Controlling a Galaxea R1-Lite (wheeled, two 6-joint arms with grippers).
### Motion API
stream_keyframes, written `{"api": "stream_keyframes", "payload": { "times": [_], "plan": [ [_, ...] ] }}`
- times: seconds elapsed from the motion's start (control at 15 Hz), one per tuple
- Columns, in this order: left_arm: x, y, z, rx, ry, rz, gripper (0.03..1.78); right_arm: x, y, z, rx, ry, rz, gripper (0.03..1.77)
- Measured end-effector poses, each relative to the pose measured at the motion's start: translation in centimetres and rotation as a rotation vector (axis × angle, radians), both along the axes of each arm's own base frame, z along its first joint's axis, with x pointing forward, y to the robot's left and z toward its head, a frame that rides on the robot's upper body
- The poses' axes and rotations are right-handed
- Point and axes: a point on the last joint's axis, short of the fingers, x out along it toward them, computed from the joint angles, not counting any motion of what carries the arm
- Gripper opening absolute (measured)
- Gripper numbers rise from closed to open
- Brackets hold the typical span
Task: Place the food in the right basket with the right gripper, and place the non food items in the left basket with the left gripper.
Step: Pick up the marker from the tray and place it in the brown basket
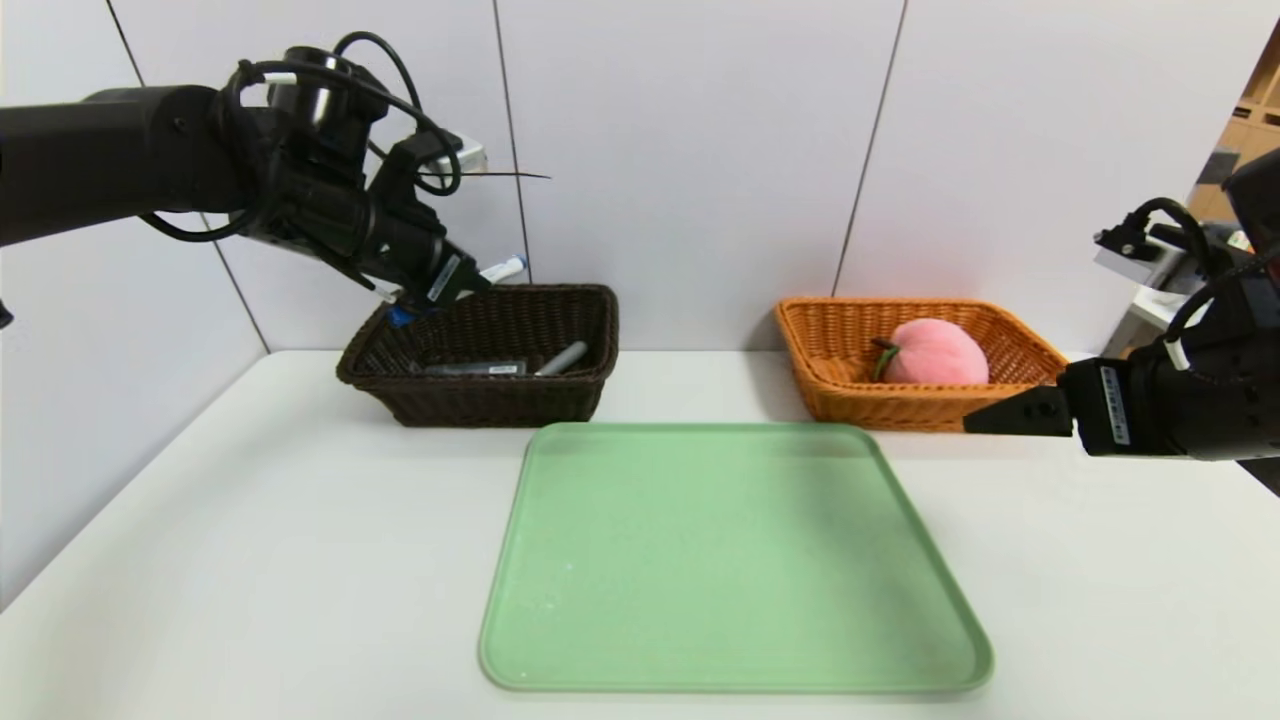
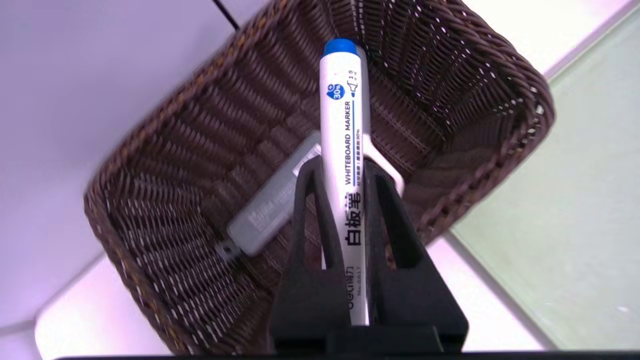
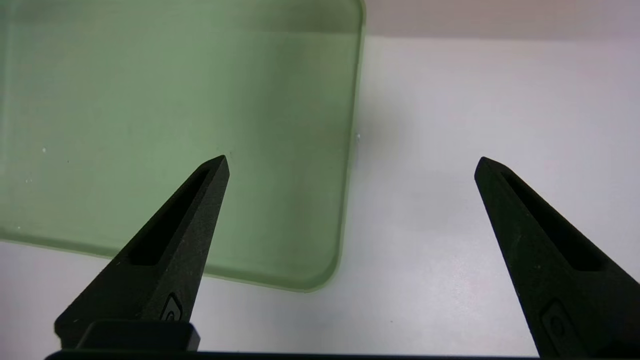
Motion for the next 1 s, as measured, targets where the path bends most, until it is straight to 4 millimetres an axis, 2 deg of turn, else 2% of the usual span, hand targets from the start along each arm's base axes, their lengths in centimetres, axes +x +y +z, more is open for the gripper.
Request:
{"api": "stream_keyframes", "payload": {
  "times": [0.4,0.67,1.0],
  "plan": [
    [3.4,0.5,-3.4,0.092,-0.064,-0.159,0.16,0.4,0.2,-0.4,-0.007,0.016,0.006,1.70],
    [5.6,0.3,-5.8,0.141,-0.104,-0.195,0.16,0.5,0.3,-0.5,-0.007,0.023,0.008,1.70],
    [6.6,0.1,-8.1,0.184,-0.077,-0.229,0.16,0.5,0.4,-0.7,-0.009,0.028,0.010,1.70]
  ]
}}
